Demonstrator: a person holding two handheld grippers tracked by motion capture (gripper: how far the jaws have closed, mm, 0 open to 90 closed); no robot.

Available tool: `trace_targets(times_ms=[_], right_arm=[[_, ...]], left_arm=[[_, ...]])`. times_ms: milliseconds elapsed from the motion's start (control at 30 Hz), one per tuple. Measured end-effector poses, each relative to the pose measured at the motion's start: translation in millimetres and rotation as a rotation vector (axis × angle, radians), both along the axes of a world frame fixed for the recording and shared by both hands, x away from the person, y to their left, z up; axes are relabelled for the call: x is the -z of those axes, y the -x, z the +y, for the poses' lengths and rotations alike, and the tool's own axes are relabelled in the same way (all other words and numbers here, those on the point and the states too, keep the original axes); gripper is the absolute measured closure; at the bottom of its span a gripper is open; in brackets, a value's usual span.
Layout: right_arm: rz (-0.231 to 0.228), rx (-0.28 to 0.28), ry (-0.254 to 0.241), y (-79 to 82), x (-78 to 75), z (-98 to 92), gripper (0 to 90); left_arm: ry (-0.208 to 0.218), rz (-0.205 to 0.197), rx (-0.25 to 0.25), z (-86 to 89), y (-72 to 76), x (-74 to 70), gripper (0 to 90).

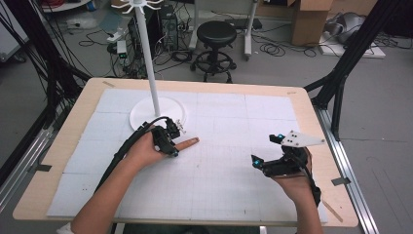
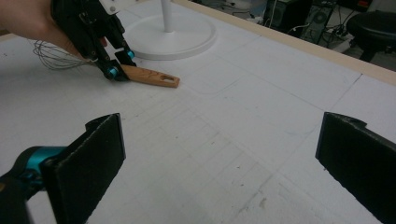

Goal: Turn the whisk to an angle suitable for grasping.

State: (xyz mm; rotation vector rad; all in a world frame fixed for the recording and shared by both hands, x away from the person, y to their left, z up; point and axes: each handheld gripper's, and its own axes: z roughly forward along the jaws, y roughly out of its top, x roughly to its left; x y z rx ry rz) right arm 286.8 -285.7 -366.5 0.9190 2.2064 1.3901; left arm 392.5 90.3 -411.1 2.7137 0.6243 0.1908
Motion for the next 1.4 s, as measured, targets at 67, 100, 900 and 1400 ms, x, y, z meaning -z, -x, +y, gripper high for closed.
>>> trace_targets(times_ms=[67,100,900,1400], right_arm=[[0.001,-0.003,0.002,-0.8,0.1,1.1,0.3],[-0.004,-0.006,0.002,-1.5,0.3,1.8,0.3],[0.012,-0.023,0.013,-7.2,4.4,10.5,0.3],[0.011,-0.027,0.005,-7.1,2.5,11.2,0.3]], left_arm=[[-0.008,-0.005,0.004,-0.7,2.6,-1.0,69.7],[-0.003,-0.003,0.013,-0.1,3.5,-1.4,69.7],[0.327,-0.105,0.007,42.5,20.9,-71.5,70.7],[0.426,-0.147,0.024,55.4,28.4,-104.4,70.7]])
